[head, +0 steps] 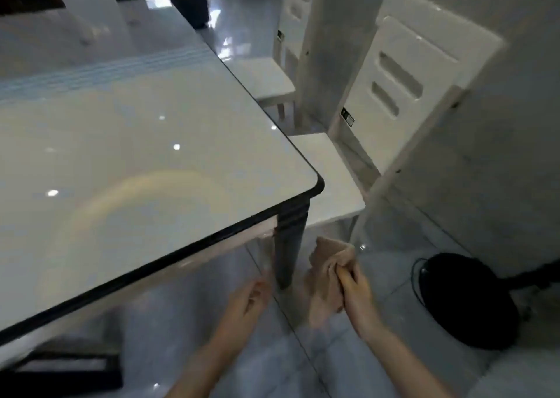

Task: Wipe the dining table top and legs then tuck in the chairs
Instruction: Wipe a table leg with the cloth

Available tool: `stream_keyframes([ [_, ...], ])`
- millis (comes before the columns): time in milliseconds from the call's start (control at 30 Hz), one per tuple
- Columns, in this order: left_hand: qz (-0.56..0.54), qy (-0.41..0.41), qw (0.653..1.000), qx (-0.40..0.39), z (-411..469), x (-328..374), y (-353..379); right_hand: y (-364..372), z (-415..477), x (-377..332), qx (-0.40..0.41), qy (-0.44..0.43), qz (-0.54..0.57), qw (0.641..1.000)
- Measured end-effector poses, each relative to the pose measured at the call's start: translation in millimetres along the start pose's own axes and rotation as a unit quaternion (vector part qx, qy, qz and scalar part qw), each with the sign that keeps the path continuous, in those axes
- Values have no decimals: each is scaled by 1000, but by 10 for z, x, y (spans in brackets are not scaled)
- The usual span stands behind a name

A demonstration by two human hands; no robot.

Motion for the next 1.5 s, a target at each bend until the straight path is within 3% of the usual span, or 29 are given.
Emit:
stream_keyframes([
  [133, 71, -32, 997, -14, -1213, 773, -767, -251, -1095, -704, 29, 67, -74, 995],
  [267, 84, -68, 994, 20, -2323, 1362, -1428, -428, -1978, -1378, 32, 114, -95, 988],
  [367, 101, -115, 987, 40, -3070, 1430, -1658, -398, -2294, -1743, 19, 138, -88, 986],
  [467, 70, -204, 969, 122, -3755, 1279, -1644, -239, -2372, -1897, -15, 119, -91, 989],
  [567, -15, -310, 923, 230, -4390, 1222, -1384, -48, -2422, -1859, -57, 158, -118, 979],
  [733, -150, -430, 802, 386, -5203, 1332, -638, 330, -2683, -1759, -272, 179, -212, 921],
  [867, -211, -476, 743, 420, -5790, 1412, -121, 716, -3127, -1656, -390, 197, -264, 860],
  [1000, -252, -510, 676, 468, -6397, 1406, 177, 1137, -3754, -1509, -468, 173, -276, 822],
  [1300, -291, -549, 606, 497, -7912, 994, 447, 1785, -5067, -834, -503, 175, -315, 786],
  [1500, -319, -544, 593, 502, -8621, 523, 63, 2111, -5526, -640, -462, 145, -332, 809],
])
Point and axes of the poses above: each hand's wrist, its own z-axis towards the middle knuckle, its own y-axis out of the palm, x = y × z, the point moved 2 cm from there along z, towards the middle knuckle, and after that the axes turned 9 degrees about z, right-handed, at the moved point
